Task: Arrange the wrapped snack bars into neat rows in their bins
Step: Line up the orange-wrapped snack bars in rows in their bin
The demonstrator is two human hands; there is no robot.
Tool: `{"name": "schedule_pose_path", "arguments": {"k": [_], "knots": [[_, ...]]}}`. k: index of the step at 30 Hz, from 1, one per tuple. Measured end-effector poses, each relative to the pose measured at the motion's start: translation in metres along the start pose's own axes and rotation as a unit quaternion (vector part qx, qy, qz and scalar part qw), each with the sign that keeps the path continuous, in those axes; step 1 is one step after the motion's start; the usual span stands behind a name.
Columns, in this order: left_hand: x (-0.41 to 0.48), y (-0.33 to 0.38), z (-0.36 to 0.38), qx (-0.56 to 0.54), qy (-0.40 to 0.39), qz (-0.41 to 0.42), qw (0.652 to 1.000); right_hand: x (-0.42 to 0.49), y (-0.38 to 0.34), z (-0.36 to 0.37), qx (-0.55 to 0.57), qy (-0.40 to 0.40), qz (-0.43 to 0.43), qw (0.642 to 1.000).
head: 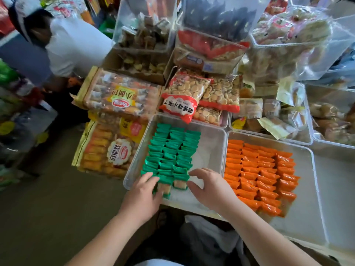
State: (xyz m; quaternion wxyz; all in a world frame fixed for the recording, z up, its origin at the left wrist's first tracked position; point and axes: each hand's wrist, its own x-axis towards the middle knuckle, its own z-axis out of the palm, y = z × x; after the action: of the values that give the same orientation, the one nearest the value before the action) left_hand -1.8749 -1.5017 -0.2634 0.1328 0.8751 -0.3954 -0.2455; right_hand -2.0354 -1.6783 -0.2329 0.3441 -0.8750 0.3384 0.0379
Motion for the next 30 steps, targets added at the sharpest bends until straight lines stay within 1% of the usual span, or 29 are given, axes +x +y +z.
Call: {"name": "schedule_pose_path", "arguments": {"k": [1, 3, 5, 7, 10, 13, 18, 20, 22, 23, 25, 26, 27, 30], "knots": [[0.001, -0.006, -0.006, 0.006, -0.018, -0.005, 1.000, 0.004, 0.000, 0.007, -0.002, -0.011, 0.012, 1.000], [0.010, -0.014, -0.018, 0.021, -0.049, 0.012, 0.998, 0.016, -0.002, 0.022, -0.004, -0.027, 0.040, 0.999], [0.025, -0.016, -0.028, 0.037, -0.072, 0.037, 0.996, 0.029, -0.003, 0.038, -0.016, -0.022, 0.053, 0.998], [0.048, -0.015, -0.032, 0.076, -0.102, 0.064, 0.990, 0.045, -0.003, 0.052, -0.038, -0.016, 0.065, 0.997], [0.082, -0.010, -0.033, 0.153, -0.149, 0.103, 0.972, 0.063, 0.001, 0.066, -0.060, -0.025, 0.094, 0.993], [0.111, -0.005, -0.032, 0.211, -0.188, 0.141, 0.949, 0.071, 0.005, 0.076, -0.076, -0.013, 0.100, 0.992], [0.126, -0.011, -0.033, 0.258, -0.219, 0.179, 0.924, 0.070, -0.002, 0.075, -0.098, -0.001, 0.126, 0.987], [0.132, -0.011, -0.037, 0.251, -0.208, 0.187, 0.927, 0.078, -0.006, 0.066, -0.115, 0.035, 0.116, 0.986], [0.148, -0.008, -0.044, 0.240, -0.167, 0.202, 0.935, 0.095, -0.009, 0.054, -0.134, 0.082, 0.094, 0.983], [0.157, -0.006, -0.048, 0.251, -0.153, 0.208, 0.933, 0.105, -0.008, 0.052, -0.148, 0.096, 0.077, 0.981], [0.173, -0.004, -0.052, 0.284, -0.126, 0.215, 0.926, 0.125, -0.009, 0.048, -0.175, 0.054, 0.066, 0.981], [0.181, -0.004, -0.052, 0.301, -0.120, 0.217, 0.921, 0.132, -0.011, 0.047, -0.177, 0.021, 0.076, 0.981], [0.186, -0.006, -0.051, 0.316, -0.119, 0.219, 0.916, 0.138, -0.011, 0.047, -0.176, 0.005, 0.082, 0.981], [0.194, -0.009, -0.052, 0.328, -0.124, 0.239, 0.905, 0.145, -0.016, 0.043, -0.176, -0.010, 0.090, 0.980]]}}
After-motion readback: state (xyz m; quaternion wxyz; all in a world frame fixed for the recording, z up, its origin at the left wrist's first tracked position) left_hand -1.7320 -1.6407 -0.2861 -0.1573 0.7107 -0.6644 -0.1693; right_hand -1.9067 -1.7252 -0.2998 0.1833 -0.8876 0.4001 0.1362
